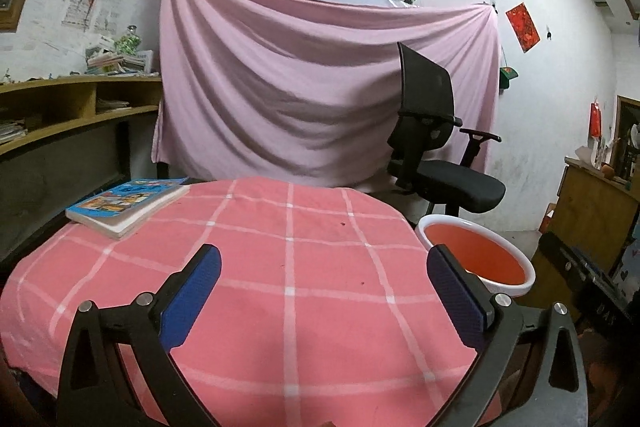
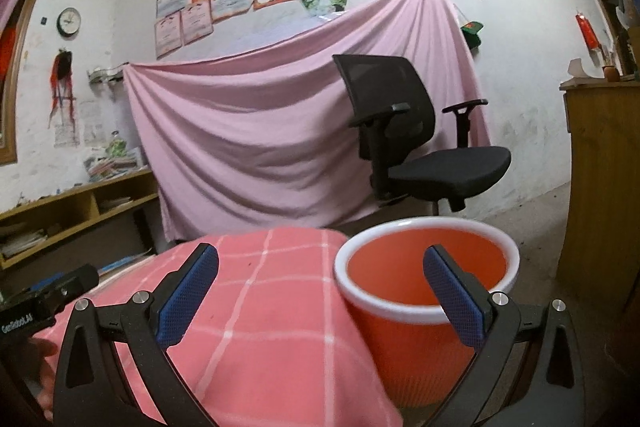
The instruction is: Collect trash
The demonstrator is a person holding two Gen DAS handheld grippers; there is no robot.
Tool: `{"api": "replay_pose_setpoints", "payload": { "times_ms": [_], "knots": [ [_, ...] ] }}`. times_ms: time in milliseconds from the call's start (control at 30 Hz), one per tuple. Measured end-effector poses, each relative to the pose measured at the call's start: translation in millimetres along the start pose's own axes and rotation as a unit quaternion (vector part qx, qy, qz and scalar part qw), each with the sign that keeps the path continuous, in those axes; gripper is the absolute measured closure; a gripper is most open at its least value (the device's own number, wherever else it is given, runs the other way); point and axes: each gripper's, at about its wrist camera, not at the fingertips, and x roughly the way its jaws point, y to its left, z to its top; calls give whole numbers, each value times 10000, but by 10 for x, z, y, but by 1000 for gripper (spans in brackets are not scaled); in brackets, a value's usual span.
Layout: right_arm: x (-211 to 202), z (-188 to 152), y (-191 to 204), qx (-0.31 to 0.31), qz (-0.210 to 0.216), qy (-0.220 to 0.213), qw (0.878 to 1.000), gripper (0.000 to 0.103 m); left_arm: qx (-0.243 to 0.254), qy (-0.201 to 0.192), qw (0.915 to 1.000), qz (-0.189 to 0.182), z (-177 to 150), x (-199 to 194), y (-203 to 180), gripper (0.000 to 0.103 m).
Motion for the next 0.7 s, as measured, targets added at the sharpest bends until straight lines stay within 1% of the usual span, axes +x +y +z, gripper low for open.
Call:
{"api": "replay_pose_setpoints", "payload": {
  "times_ms": [100,167,333,533,700],
  "knots": [
    [-75,-65,103,-83,115,125,9998,0,55,-66,10000,37,-62,-133,60,2],
    [-144,-89,188,-200,194,117,9995,0,83,-80,9999,83,-101,-203,90,2],
    [-256,-176,401,-494,334,216,9980,0,131,-83,9995,277,-230,-409,238,2],
    [-354,-254,544,-680,383,283,9965,0,185,-117,9985,507,-351,-605,345,2],
    [-415,-279,625,-763,412,276,9958,0,179,-171,9982,553,-411,-704,383,2]
  ]
}}
